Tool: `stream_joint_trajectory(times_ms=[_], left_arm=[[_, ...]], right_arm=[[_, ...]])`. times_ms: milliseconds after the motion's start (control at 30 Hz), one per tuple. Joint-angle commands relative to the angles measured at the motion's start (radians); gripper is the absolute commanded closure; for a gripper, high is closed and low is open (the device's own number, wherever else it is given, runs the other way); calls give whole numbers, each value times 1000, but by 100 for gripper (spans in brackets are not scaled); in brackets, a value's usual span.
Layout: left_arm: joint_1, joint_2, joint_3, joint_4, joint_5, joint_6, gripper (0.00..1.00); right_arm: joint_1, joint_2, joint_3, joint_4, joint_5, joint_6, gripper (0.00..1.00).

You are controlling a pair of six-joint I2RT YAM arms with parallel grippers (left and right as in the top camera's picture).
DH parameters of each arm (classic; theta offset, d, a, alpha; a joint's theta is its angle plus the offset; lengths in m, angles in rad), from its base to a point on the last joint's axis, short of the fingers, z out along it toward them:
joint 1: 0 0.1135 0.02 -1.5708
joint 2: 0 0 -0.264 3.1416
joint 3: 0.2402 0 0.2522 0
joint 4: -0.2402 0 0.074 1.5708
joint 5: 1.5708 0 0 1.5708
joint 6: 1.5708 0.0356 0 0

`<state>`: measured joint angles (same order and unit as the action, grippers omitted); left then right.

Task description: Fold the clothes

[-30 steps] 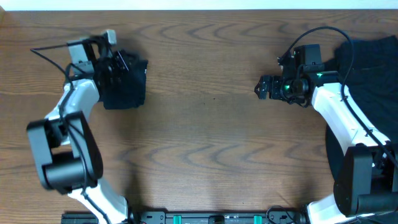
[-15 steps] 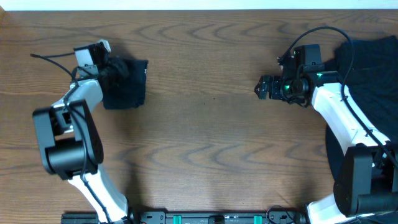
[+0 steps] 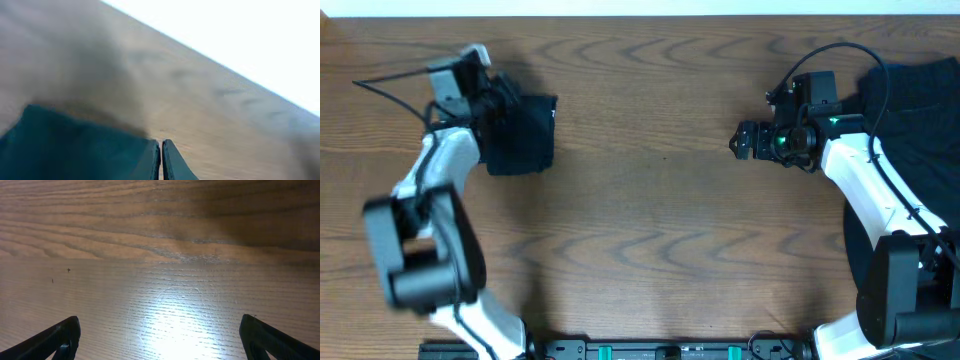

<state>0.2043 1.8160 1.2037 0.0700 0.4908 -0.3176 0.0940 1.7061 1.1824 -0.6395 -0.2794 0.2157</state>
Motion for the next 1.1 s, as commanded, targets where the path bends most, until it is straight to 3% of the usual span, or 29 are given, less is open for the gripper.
stream_joint_trajectory(times_ms=[0, 33, 133, 233, 267, 300, 1067], left_arm=[[-14, -191, 18, -86, 26, -2, 93], [-14, -229, 18, -126, 25, -2, 87], [-14, -322, 18, -229, 22, -2, 50], [-13, -383, 18, -317, 22, -2, 40], [-13, -396, 18, -347, 22, -2, 13], [-13, -407, 18, -370, 22, -2, 2], [-13, -410, 18, -391, 22, -2, 2]], right_arm=[[-9, -18, 3, 0, 3, -8, 1], [-9, -18, 3, 0, 3, -8, 1], [-9, -18, 3, 0, 3, -8, 1], [-9, -18, 3, 0, 3, -8, 1], [-9, -18, 3, 0, 3, -8, 1], [-9, -18, 3, 0, 3, -8, 1], [-9, -18, 3, 0, 3, -8, 1]])
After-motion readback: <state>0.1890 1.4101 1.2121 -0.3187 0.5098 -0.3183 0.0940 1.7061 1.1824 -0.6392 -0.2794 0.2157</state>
